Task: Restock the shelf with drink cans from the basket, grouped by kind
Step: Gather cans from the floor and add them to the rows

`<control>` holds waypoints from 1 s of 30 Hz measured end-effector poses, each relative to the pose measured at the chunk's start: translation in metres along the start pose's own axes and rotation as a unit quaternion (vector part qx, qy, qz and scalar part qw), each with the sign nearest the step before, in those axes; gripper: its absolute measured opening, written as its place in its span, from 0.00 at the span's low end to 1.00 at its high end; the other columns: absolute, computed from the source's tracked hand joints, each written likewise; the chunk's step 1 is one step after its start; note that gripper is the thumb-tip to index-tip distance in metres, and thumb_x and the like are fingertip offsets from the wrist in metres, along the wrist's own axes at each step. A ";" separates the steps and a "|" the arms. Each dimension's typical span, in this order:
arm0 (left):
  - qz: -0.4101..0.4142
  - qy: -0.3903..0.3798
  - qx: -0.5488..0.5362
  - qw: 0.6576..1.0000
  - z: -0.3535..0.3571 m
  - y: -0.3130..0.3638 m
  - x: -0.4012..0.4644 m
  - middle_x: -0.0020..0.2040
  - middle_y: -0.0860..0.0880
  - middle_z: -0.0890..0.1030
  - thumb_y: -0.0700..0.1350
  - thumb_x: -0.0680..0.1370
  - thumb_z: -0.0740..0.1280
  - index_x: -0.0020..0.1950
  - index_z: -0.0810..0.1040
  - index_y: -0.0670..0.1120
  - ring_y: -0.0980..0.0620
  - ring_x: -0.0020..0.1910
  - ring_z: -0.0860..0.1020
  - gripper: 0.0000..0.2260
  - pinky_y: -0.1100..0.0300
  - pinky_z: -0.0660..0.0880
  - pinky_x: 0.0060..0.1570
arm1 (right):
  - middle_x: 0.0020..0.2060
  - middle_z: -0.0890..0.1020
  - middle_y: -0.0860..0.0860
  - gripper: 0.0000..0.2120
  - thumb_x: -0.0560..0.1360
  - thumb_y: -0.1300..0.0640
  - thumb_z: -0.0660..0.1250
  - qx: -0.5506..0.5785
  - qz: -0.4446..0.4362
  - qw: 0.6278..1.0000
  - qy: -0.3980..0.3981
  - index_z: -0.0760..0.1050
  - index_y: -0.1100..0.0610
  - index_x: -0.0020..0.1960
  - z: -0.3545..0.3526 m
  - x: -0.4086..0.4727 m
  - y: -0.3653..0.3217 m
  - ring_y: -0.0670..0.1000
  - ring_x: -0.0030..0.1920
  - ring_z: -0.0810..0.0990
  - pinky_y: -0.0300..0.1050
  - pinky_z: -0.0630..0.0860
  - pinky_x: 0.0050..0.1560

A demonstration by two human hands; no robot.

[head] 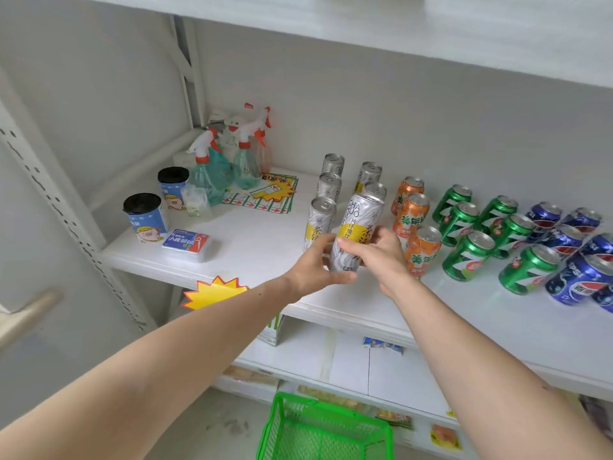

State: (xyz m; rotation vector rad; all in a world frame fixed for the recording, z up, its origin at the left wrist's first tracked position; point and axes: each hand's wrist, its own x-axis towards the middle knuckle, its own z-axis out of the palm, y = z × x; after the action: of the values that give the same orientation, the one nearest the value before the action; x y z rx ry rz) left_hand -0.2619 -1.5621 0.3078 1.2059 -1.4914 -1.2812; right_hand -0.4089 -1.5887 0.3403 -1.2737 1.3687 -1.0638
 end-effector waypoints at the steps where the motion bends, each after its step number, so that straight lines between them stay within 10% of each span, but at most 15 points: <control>1: 0.001 0.009 0.001 1.000 0.002 -0.003 0.004 0.58 0.48 0.78 0.42 0.69 0.77 0.68 0.67 0.48 0.51 0.53 0.78 0.32 0.62 0.77 0.51 | 0.47 0.87 0.50 0.32 0.54 0.50 0.82 -0.006 0.002 1.000 0.000 0.78 0.56 0.56 0.000 0.000 0.001 0.51 0.46 0.86 0.57 0.82 0.53; 13: -0.042 -0.005 0.012 0.999 0.041 -0.026 0.036 0.61 0.45 0.78 0.41 0.73 0.74 0.72 0.65 0.46 0.47 0.59 0.76 0.30 0.52 0.76 0.60 | 0.44 0.83 0.47 0.12 0.67 0.50 0.79 -0.283 -0.022 0.953 -0.103 0.76 0.49 0.43 -0.061 0.038 -0.059 0.50 0.48 0.82 0.51 0.80 0.50; 20: -0.147 0.012 0.264 0.953 0.044 -0.035 0.049 0.75 0.41 0.63 0.49 0.79 0.65 0.78 0.51 0.43 0.45 0.73 0.64 0.34 0.55 0.66 0.67 | 0.59 0.75 0.52 0.31 0.68 0.49 0.78 -0.409 -0.042 0.910 -0.043 0.70 0.58 0.65 -0.061 0.075 -0.047 0.54 0.60 0.74 0.41 0.67 0.50; 30: -0.173 -0.051 0.414 0.892 0.042 -0.033 0.049 0.74 0.40 0.65 0.55 0.79 0.62 0.76 0.57 0.41 0.42 0.72 0.65 0.31 0.53 0.64 0.68 | 0.56 0.80 0.55 0.36 0.58 0.45 0.79 -0.419 -0.024 0.907 -0.029 0.73 0.56 0.62 -0.046 0.097 -0.024 0.57 0.56 0.80 0.46 0.77 0.52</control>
State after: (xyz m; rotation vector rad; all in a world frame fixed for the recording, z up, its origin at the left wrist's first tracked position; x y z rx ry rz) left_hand -0.3074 -1.6023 0.2682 2.0461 -2.0621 -0.9256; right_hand -0.4506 -1.6872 0.3640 -1.9302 1.8372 -0.4331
